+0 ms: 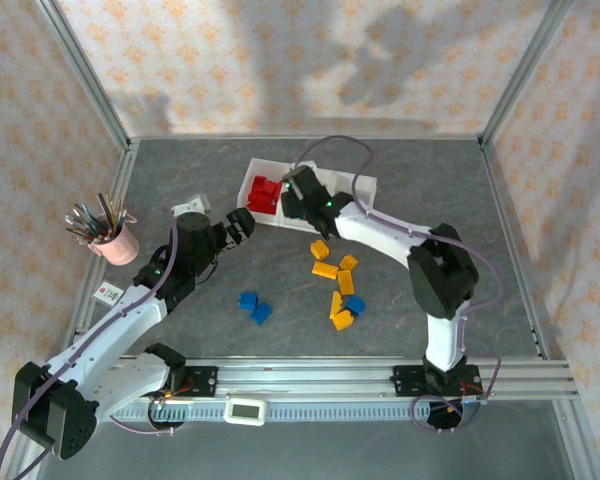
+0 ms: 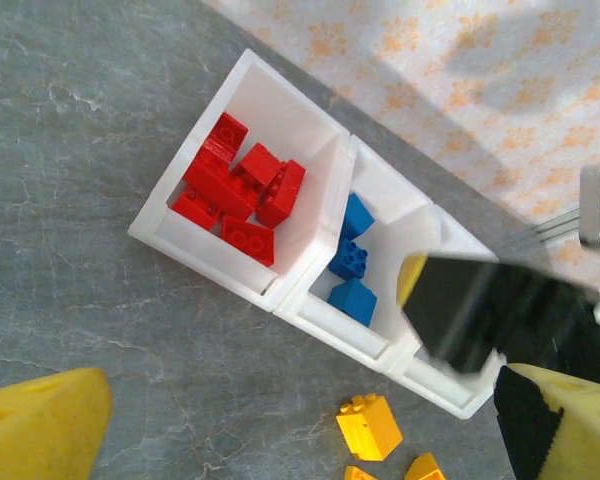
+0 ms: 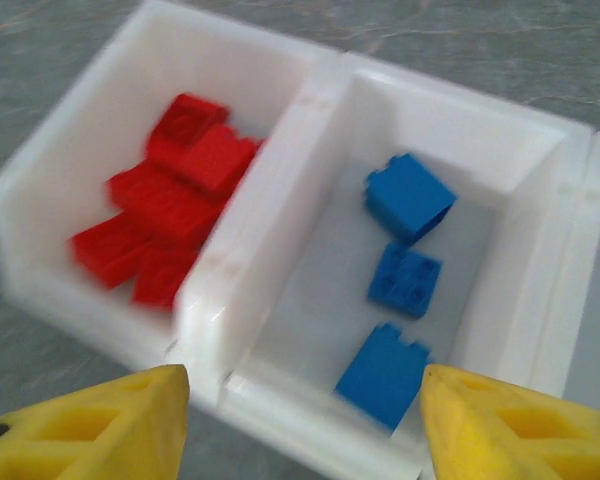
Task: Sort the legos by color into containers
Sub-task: Pick up the lego from the bottom-center of the table.
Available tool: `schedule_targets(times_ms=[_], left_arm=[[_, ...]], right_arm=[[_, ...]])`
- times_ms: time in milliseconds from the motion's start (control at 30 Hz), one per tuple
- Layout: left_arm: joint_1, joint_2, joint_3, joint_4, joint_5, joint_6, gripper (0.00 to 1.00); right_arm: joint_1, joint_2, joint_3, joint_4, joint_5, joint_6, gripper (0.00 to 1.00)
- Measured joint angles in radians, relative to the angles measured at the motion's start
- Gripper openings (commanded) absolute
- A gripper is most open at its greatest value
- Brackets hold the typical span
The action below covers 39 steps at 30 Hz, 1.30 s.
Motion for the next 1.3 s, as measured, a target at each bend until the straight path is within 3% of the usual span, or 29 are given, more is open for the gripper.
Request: schedule_targets(times_ms=[267,667,1067,1300], left_arm=[[0.000,-0.133,-0.008,-0.101,-0.006,-0.001,0.99],[0.005,-0.285,-0.072,-0.261,-0.038,-0.028,0.99],[0.005,-0.350,-0.089,-0.331,-0.081,-0.058,0.99],[0.005,-0.350,-0.101,-0.332,-0.081,-0.064,0.99]], right_arm=[[0.206,-0.149,-0.230,0.032,-0.022,-0.010,0.72],[0.422,-0.146,-0.372,0.092,-0.032,0.034,0.79],[0.531,-0.008,-0.371,0.130,0.006,0.067,0.84],[0.533,0.034,-0.371,0.135,0.048,0.074,0.77]])
